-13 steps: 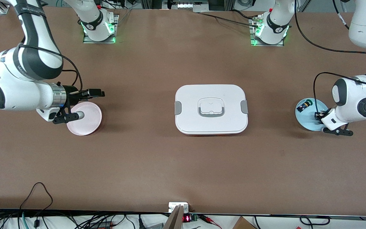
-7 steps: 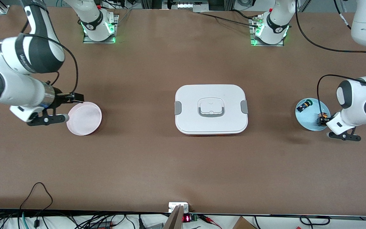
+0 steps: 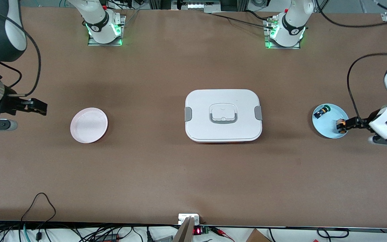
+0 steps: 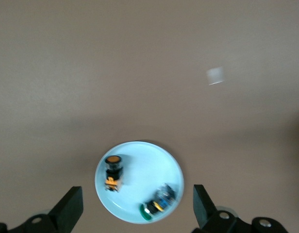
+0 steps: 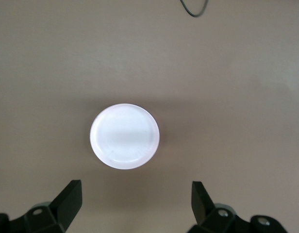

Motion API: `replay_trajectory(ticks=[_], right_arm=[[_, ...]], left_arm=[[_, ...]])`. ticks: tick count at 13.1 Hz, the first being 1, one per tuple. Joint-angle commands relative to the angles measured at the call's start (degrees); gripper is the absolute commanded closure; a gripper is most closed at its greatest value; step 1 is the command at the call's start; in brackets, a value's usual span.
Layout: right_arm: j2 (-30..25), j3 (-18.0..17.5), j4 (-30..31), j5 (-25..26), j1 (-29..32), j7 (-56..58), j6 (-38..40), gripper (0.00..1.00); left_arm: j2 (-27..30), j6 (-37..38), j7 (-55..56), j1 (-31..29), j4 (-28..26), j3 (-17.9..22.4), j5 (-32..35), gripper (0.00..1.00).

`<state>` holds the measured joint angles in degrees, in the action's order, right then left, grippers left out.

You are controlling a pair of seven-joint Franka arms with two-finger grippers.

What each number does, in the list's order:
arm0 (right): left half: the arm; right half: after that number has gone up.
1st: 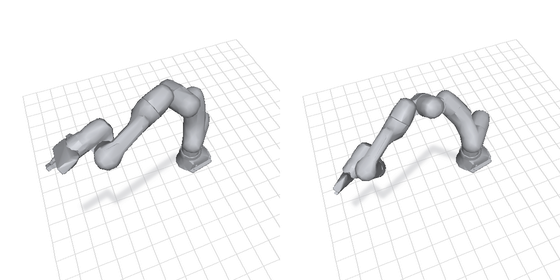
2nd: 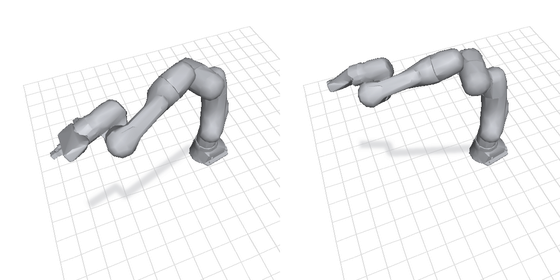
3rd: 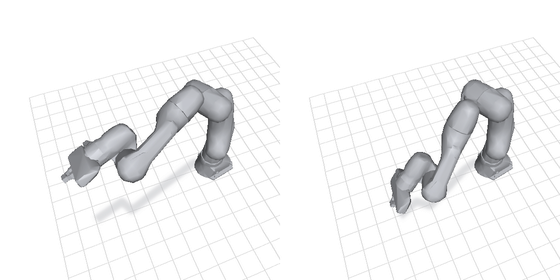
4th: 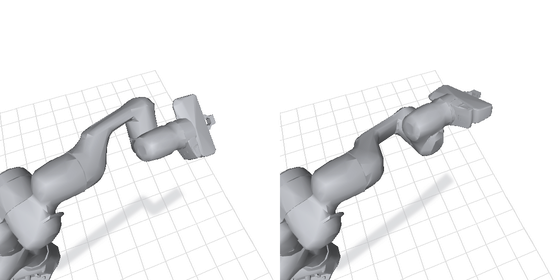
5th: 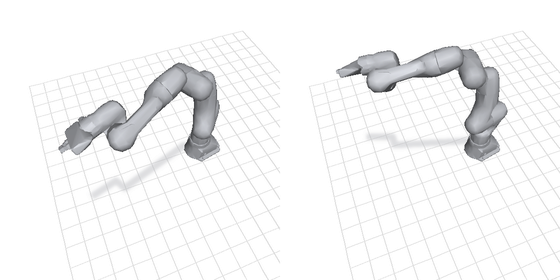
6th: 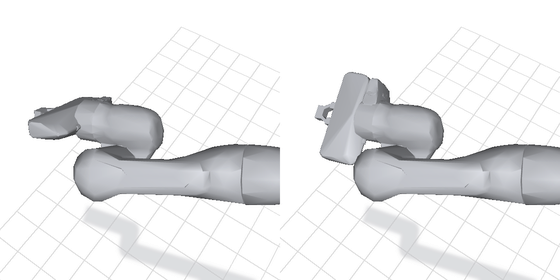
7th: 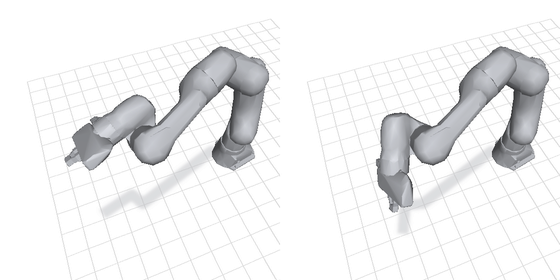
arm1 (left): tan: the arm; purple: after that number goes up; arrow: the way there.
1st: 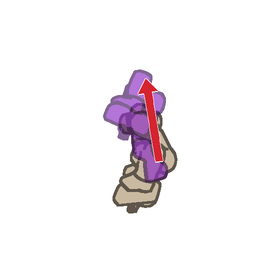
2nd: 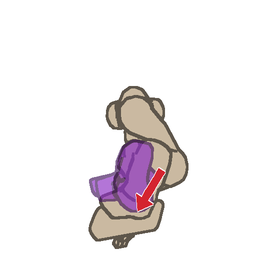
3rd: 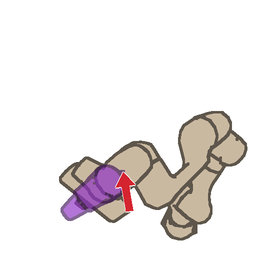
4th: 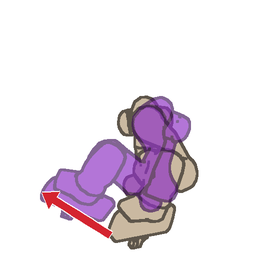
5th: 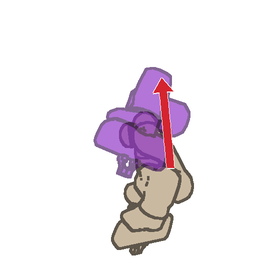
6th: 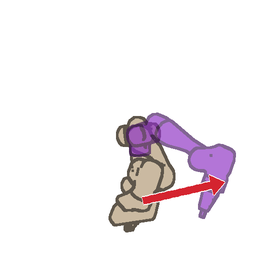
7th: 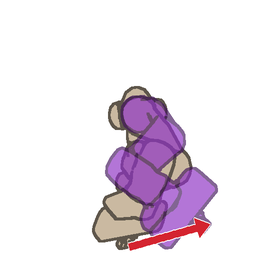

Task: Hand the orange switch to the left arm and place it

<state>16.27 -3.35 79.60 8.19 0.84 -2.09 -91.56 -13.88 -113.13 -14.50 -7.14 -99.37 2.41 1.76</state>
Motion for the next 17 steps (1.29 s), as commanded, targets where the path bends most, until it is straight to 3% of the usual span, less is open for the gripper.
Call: replay_trajectory(ticks=[1,5,7,17], right_arm=[[-2.7,-0.1,3.3,-1.5,1.1,-0.8,1.8,0.0],[-10.1,-0.1,13.9,-3.4,2.1,2.0,0.1,0.0],[-10.4,-0.1,13.6,-4.8,2.8,5.2,-0.2,0.0],[-11.2,-0.2,13.6,-6.1,2.9,2.2,-1.3,0.0]], left_arm=[[10.9,7.5,5.7,2.7,-4.2,0.4,-2.1,0.0],[13.4,13.4,11.0,5.0,-2.3,0.8,-2.8,0.0],[13.4,16.4,12.8,5.6,-1.2,0.8,-2.8,0.0],[13.1,16.5,12.8,5.6,0.1,0.8,-2.9,0.0]])
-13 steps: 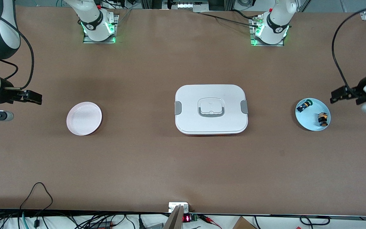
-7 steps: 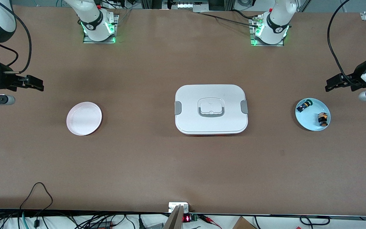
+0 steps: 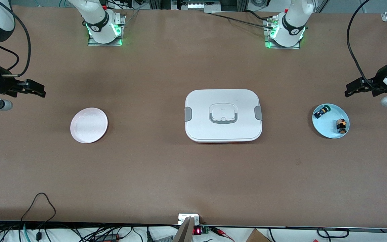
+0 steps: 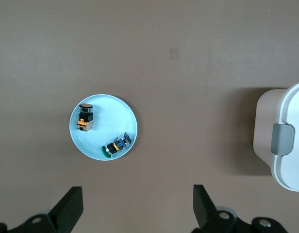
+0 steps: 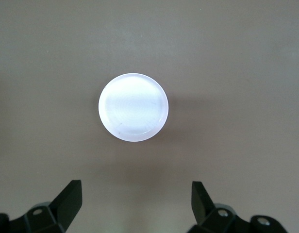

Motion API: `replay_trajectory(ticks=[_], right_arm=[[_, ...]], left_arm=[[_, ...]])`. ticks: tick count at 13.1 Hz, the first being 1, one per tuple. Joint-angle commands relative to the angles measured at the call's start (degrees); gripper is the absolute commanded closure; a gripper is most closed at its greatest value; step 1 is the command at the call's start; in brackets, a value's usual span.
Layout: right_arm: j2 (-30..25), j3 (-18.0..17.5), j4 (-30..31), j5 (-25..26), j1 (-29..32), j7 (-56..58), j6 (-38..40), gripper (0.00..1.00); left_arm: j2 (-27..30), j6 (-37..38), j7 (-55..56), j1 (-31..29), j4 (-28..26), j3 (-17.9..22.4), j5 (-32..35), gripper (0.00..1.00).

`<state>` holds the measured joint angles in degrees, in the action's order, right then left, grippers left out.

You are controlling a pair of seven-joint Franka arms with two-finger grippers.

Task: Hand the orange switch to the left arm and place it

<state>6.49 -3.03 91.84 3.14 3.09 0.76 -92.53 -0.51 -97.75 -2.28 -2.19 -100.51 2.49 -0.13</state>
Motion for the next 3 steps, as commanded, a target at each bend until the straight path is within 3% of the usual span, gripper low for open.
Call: replay_trajectory(ticks=[1,3], right_arm=[[-1.2,-0.5,1.1,-1.7,0.6,-0.8,-0.5,0.0],[-1.3,-0.4,1.0,-2.0,0.7,-0.9,-0.5,0.0]], left_arm=[[-0.3,1.1,0.6,0.7,1.3,0.7,-1.0,0.0],[-0.3,1.1,0.6,0.7,1.4,0.7,-1.0,0.0]])
